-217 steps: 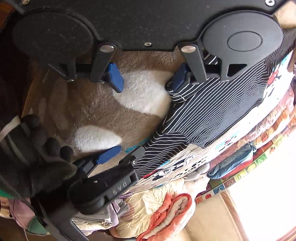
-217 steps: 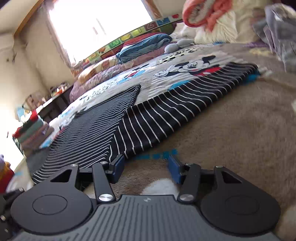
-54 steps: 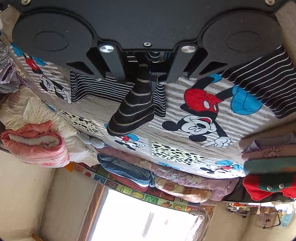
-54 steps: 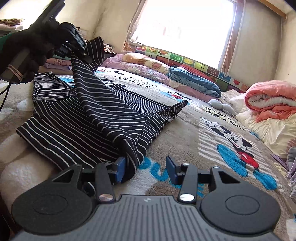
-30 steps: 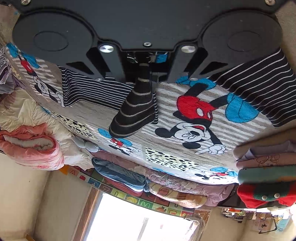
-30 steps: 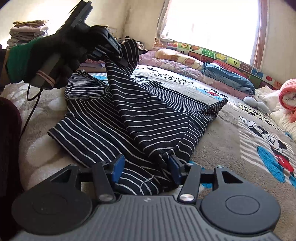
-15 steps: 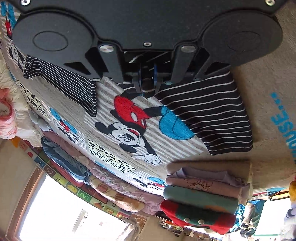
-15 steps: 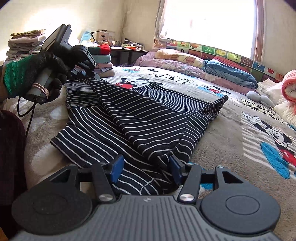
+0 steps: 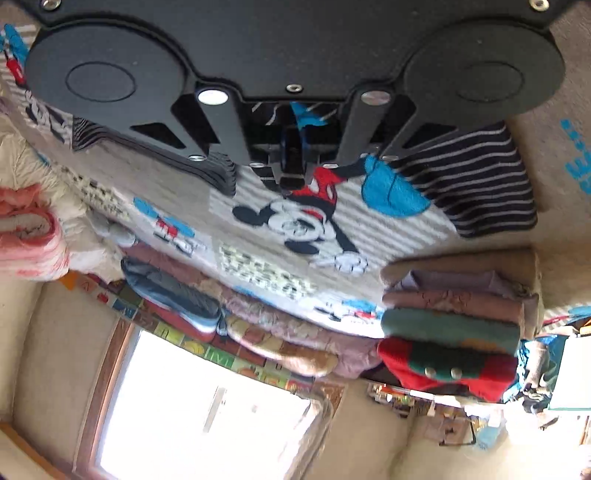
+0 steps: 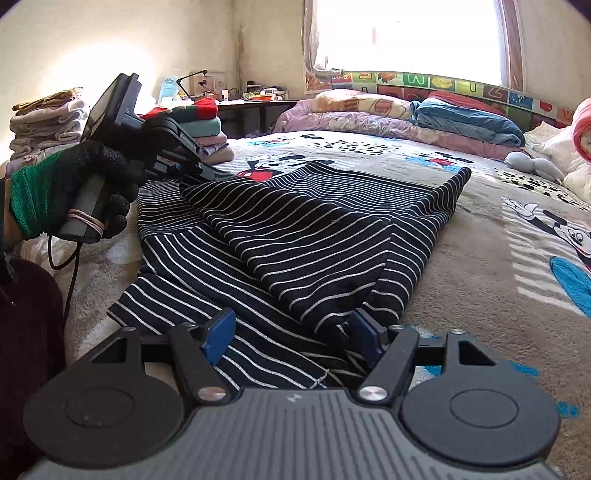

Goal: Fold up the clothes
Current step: 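Lower the edge onto the garment and open the left gripper while the right gripper pins it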

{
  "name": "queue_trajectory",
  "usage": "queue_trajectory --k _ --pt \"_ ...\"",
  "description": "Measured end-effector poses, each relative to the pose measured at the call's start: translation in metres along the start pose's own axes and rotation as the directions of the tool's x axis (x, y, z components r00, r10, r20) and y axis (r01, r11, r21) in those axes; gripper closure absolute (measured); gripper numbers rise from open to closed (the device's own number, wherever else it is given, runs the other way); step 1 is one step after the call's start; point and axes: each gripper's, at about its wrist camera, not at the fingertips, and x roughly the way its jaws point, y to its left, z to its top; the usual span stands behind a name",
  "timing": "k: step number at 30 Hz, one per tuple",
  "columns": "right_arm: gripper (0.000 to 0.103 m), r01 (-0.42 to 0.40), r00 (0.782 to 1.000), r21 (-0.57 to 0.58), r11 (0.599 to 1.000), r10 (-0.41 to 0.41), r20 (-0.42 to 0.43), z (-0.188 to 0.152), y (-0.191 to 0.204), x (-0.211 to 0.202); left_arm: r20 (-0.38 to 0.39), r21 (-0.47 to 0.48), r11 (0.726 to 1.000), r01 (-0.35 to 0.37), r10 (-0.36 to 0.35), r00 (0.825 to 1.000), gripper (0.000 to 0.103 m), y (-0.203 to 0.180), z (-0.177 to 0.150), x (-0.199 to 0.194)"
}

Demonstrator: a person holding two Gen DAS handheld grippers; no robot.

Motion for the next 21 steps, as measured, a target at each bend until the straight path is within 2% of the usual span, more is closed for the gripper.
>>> queue_trajectory --k 4,5,6,7,11,16,20,21 --pt "0.033 0.003 1.000 -0.005 1.000 -0.003 -0.010 -0.004 0.001 0.001 -0.114 0.024 0.999 -0.033 0.036 0.993 0.098 0.004 -0.009 0.021" --pt "0.033 0.002 1.000 -0.003 1.000 -0.002 -0.012 -0.004 0.001 0.000 -0.163 0.019 0.997 -0.074 0.076 0.984 0.097 0.007 -0.014 0.029" --pt "0.033 0.001 1.000 0.000 1.000 -0.001 -0.013 -0.004 0.000 0.000 -0.175 0.024 0.993 -0.114 0.116 0.978 0.096 0.009 -0.014 0.031" --pt "0.033 0.000 1.000 0.001 1.000 0.000 -0.014 -0.004 0.000 0.000 -0.183 0.030 0.989 -0.148 0.151 0.972 0.095 0.010 -0.015 0.032" --pt "0.033 0.001 1.000 -0.001 1.000 -0.001 -0.016 -0.003 0.001 0.000 -0.121 0.065 0.988 -0.144 0.151 0.981 0.092 -0.001 -0.009 0.019" --pt "0.032 0.002 1.000 -0.012 1.000 -0.002 -0.015 0.000 0.002 -0.001 -0.168 0.175 0.984 0.026 0.004 0.986 0.090 -0.058 -0.018 0.023" --pt "0.031 -0.006 1.000 -0.011 1.000 0.006 -0.012 0.001 0.002 -0.001 -0.216 0.255 0.953 0.163 -0.108 0.970 0.089 -0.104 -0.026 0.027" --pt "0.031 -0.011 1.000 -0.005 1.000 0.011 -0.013 0.001 0.001 -0.001 -0.229 0.273 0.941 0.197 -0.135 0.964 0.085 -0.115 -0.027 0.028"
